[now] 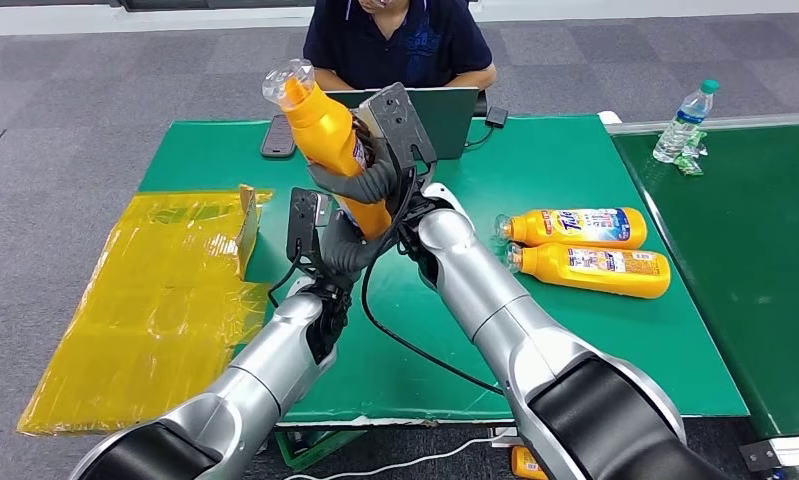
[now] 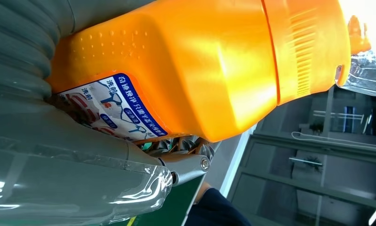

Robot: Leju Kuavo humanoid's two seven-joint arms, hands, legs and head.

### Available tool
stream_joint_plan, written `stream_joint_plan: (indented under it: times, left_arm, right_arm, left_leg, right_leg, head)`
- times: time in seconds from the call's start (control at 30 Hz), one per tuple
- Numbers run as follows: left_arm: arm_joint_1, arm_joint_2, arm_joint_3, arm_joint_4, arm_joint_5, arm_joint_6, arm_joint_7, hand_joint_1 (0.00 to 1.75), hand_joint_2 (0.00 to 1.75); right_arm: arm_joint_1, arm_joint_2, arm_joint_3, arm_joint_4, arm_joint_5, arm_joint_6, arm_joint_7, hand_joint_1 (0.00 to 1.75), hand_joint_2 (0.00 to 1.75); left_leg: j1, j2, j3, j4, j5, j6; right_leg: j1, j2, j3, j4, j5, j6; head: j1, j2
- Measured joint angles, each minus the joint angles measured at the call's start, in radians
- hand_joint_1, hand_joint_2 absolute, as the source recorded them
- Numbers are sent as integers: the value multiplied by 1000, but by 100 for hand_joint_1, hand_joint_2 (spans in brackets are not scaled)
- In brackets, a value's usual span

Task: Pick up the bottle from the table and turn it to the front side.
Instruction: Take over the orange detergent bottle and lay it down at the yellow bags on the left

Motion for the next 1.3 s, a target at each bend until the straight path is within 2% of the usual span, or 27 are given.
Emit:
stream_joint_plan:
  times: [0.47, 0.6, 0.9, 1.3]
  left_arm:
    - [-10, 1, -31, 4, 80, 10, -10, 0, 175]
    - [-21, 1, -40, -1, 103, 9, -8, 175, 175]
    - [-39, 5, -83, -4, 172, -4, 8, 175, 175]
    - [-41, 13, -117, -2, 208, -5, -10, 175, 175]
  right_arm:
    - [-5, -2, 52, 0, -82, -21, 0, 175, 175]
    - [-16, -2, 69, 0, -106, -29, -4, 175, 175]
    - [-25, -5, 72, 0, -95, -31, -10, 175, 175]
    - [-25, -5, 72, -1, -81, -26, -10, 175, 175]
  left_leg:
    - [0, 0, 0, 0, 0, 0]
    - [0, 0, 0, 0, 0, 0]
    - [0, 0, 0, 0, 0, 0]
    - [0, 1, 0, 0, 0, 0]
  right_leg:
    - [0, 0, 0, 0, 0, 0]
    - [0, 0, 0, 0, 0, 0]
    - [0, 0, 0, 0, 0, 0]
    - [0, 1, 0, 0, 0, 0]
  head:
    - [0, 0]
    - [0, 0]
    - [0, 0]
    - [0, 0]
